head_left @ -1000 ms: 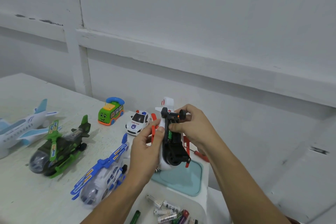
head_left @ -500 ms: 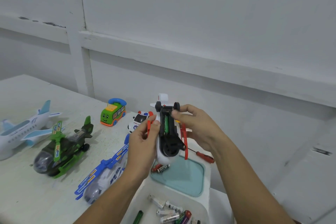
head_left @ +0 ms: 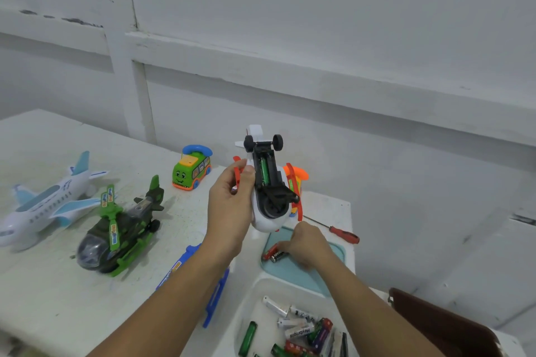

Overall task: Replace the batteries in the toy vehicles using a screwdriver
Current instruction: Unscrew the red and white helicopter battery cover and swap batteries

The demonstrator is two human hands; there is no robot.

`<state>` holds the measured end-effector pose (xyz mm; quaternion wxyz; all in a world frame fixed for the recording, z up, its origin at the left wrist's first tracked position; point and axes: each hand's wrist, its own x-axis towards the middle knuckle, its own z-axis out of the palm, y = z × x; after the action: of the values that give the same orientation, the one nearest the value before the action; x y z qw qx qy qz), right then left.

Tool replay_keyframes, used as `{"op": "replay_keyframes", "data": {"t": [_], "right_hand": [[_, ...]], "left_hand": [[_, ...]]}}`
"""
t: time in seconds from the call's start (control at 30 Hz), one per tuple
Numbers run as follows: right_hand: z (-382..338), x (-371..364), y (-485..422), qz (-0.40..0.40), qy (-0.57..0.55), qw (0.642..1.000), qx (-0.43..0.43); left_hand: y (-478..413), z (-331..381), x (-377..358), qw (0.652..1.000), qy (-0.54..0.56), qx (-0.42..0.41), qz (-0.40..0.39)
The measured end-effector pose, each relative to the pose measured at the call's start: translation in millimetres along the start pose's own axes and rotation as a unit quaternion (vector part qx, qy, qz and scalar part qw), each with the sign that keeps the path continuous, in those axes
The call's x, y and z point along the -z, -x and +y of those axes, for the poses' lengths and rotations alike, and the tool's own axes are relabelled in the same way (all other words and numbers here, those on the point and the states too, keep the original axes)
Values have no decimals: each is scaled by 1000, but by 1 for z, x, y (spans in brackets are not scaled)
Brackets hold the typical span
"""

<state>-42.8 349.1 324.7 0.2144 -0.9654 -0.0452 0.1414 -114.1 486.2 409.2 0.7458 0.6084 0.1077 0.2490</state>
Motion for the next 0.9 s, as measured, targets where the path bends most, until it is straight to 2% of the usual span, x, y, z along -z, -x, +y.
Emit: {"op": "replay_keyframes", "data": {"t": [0.47, 0.63, 0.73, 0.8, 0.9], "right_hand": [[-3, -30, -2, 71, -47, 994, -73], [-4, -21, 0, 96, -154, 976, -118], [-5, 5, 8, 108, -312, 932, -146], [-9, 30, 14, 130, -436, 879, -147], [-23, 77, 29, 171, -577, 793, -90]], "left_hand": [[-20, 13, 11, 997, 7, 17, -68], [-26, 13, 14, 995, 21, 27, -94], [-27, 13, 15, 993, 27, 38, -110], [-28, 14, 16, 992, 31, 41, -119], [-31, 13, 17, 991, 26, 47, -125]]}}
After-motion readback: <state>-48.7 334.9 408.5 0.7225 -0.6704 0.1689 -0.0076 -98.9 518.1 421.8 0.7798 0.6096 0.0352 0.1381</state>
